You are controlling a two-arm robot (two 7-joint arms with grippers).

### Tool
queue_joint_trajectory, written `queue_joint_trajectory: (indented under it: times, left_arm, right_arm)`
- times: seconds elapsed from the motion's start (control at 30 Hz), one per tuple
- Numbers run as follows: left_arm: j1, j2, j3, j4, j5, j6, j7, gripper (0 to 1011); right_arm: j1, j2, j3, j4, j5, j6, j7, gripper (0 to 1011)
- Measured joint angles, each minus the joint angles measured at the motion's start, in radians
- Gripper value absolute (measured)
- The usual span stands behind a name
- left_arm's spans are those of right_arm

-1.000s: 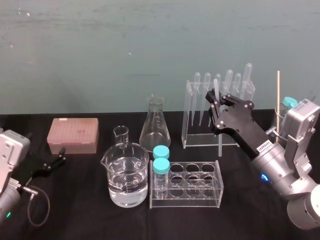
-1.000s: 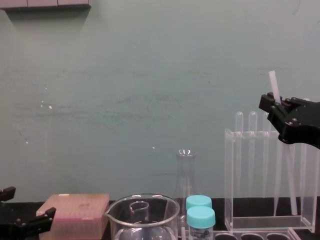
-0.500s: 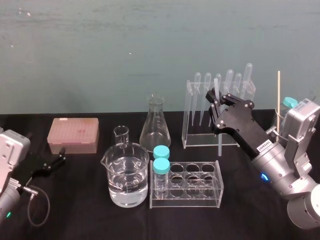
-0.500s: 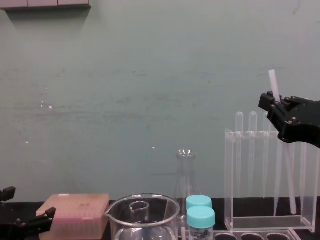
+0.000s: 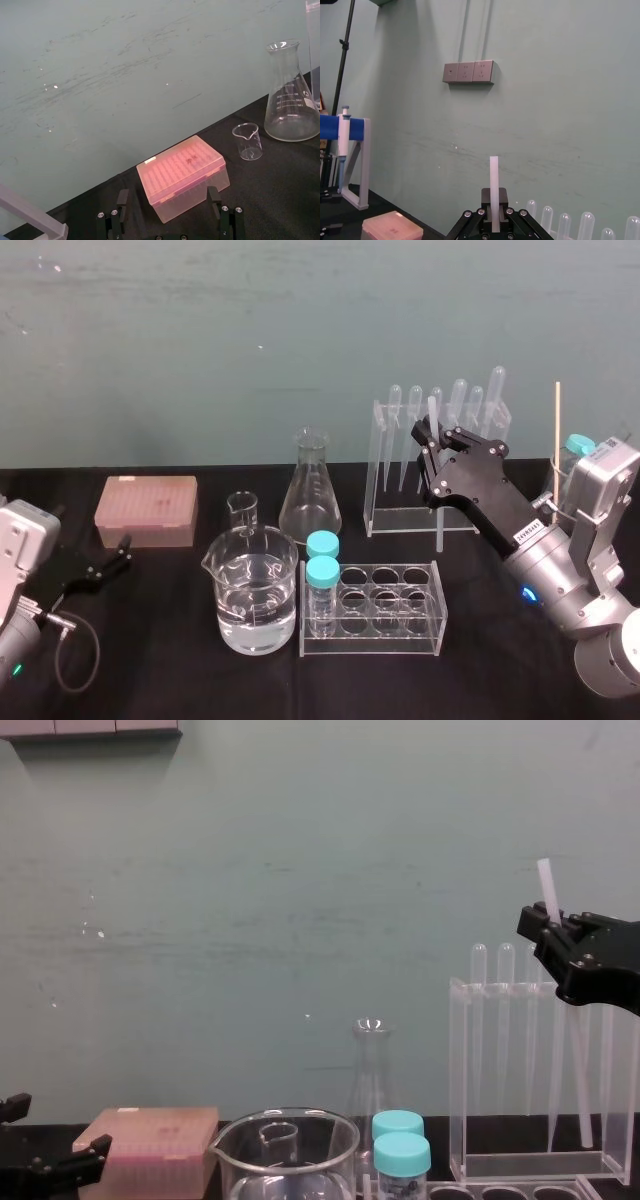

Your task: Pick up the stirring rod with one hand, then place it down.

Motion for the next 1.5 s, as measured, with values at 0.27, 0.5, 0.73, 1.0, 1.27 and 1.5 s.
queue_joint_trajectory:
  times: [0.27,0.5,0.73,1.0,1.27,1.5]
  left_arm:
    - [0.000,0.000,0.000,0.000,0.000,0.000,0.000,1000]
    - [0.000,0.000,0.000,0.000,0.000,0.000,0.000,1000]
    - [0.000,0.000,0.000,0.000,0.000,0.000,0.000,1000]
    - [0.000,0.000,0.000,0.000,0.000,0.000,0.000,1000]
    - [0.000,0.000,0.000,0.000,0.000,0.000,0.000,1000]
    - [0.000,0.000,0.000,0.000,0.000,0.000,0.000,1000]
  right_arm:
    - [0.000,0.000,0.000,0.000,0.000,0.000,0.000,69]
    - [0.000,0.000,0.000,0.000,0.000,0.000,0.000,69]
    - [0.000,0.000,0.000,0.000,0.000,0.000,0.000,69]
    - [0.000,0.000,0.000,0.000,0.000,0.000,0.000,69]
    - [0.000,0.000,0.000,0.000,0.000,0.000,0.000,69]
    - [0.000,0.000,0.000,0.000,0.000,0.000,0.000,69]
